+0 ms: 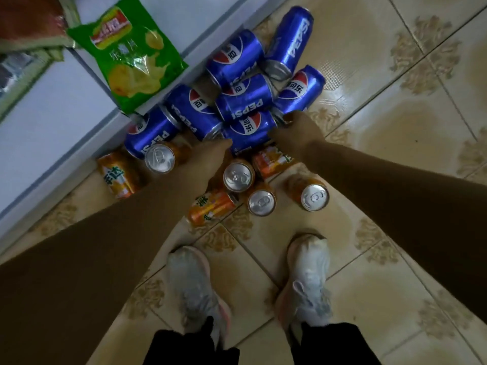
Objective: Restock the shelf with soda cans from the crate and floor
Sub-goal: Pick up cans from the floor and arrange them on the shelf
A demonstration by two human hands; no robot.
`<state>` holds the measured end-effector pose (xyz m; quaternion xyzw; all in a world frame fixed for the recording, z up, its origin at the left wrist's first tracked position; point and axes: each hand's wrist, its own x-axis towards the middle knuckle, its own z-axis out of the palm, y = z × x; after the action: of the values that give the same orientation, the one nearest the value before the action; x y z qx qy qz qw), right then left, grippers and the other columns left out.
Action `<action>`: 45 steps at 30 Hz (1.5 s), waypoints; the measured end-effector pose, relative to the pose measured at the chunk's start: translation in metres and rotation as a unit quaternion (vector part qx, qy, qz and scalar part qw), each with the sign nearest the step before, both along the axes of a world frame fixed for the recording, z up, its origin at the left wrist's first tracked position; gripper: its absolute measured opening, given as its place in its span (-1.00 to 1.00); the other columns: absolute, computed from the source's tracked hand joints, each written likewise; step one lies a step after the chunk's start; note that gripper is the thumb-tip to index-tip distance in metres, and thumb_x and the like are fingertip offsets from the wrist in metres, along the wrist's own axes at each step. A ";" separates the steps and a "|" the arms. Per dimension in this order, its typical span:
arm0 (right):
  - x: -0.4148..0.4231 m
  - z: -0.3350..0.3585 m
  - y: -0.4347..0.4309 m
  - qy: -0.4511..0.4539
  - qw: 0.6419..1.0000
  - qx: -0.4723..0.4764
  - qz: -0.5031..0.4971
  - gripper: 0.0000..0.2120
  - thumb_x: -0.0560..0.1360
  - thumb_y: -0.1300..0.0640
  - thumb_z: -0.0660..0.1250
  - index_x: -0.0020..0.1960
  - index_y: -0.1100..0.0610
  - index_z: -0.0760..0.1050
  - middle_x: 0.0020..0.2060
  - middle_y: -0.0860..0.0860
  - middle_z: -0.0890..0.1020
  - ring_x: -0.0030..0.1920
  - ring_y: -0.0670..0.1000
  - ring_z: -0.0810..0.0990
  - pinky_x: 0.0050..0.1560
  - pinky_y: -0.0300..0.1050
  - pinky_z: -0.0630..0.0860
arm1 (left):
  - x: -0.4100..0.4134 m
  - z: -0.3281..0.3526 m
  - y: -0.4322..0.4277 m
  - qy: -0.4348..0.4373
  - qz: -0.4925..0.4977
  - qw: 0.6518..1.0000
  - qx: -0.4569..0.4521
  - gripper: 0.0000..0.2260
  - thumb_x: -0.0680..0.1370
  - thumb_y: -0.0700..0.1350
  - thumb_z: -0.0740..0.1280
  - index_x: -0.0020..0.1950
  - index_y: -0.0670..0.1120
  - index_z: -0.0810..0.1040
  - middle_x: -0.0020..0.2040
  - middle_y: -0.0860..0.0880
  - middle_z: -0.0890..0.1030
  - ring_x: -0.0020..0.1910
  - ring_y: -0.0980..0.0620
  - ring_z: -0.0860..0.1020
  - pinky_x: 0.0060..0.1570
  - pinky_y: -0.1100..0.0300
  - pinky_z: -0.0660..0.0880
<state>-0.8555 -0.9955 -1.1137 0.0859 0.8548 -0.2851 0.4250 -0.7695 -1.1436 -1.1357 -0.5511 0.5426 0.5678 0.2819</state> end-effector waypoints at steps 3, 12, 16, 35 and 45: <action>-0.006 -0.024 -0.013 -0.018 0.997 -0.023 -0.071 -0.63 0.52 0.06 0.32 0.28 0.17 0.41 0.07 0.10 0.57 -0.05 0.04 0.58 -0.07 -0.09 0.57 | -0.011 -0.023 -0.005 -0.004 0.028 0.999 0.017 -0.46 0.49 0.10 0.37 0.38 -0.14 0.41 0.20 -0.12 0.56 0.12 -0.06 0.55 0.20 0.05 0.48; -0.011 -0.001 -0.026 -0.057 0.967 -0.055 -0.244 -0.66 0.50 0.12 0.34 0.22 0.21 0.41 -0.01 0.09 0.58 -0.11 0.03 0.57 -0.22 -0.17 0.53 | -0.023 0.008 -0.010 -0.019 0.053 0.997 0.048 -0.58 0.52 0.05 0.36 0.29 -0.15 0.44 -0.04 -0.08 0.59 -0.14 0.03 0.56 -0.34 0.25 0.48; -0.006 0.061 -0.022 -0.015 0.956 -0.090 -0.277 -0.86 0.51 0.09 0.35 -0.03 0.15 0.46 -0.25 -0.01 0.54 -0.29 -0.08 0.51 -0.33 -0.24 0.44 | -0.022 0.066 -0.009 -0.006 0.118 0.992 0.044 -0.54 0.50 0.08 0.39 0.30 -0.13 0.46 0.06 -0.13 0.61 -0.07 -0.03 0.62 -0.33 0.20 0.56; 0.074 0.605 0.023 -0.033 0.819 -0.297 -0.490 -0.48 0.34 0.10 0.55 0.16 0.21 0.38 -0.04 0.08 0.57 -0.14 0.03 0.62 -0.05 0.01 0.62 | 0.081 0.641 0.066 0.262 0.240 0.935 0.012 -0.73 0.48 -0.20 0.41 0.12 0.01 0.47 0.09 0.00 0.57 -0.10 -0.01 0.65 -0.30 0.25 0.60; 0.085 0.780 0.031 0.093 0.899 -0.427 -0.028 -0.73 0.36 0.18 0.52 0.02 0.08 0.54 -0.10 0.00 0.66 -0.11 -0.03 0.64 -0.16 -0.17 0.57 | 0.144 0.759 0.105 0.414 0.102 0.893 -0.143 -0.33 0.25 0.04 0.59 0.30 0.09 0.40 0.18 0.11 0.58 -0.01 0.22 0.62 -0.14 0.33 0.55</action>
<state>-0.7706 -0.9648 -0.3334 -0.1075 0.6838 -0.6413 0.3311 -0.6252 -1.0383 -0.3769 -0.3531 0.6258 0.6868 -0.1095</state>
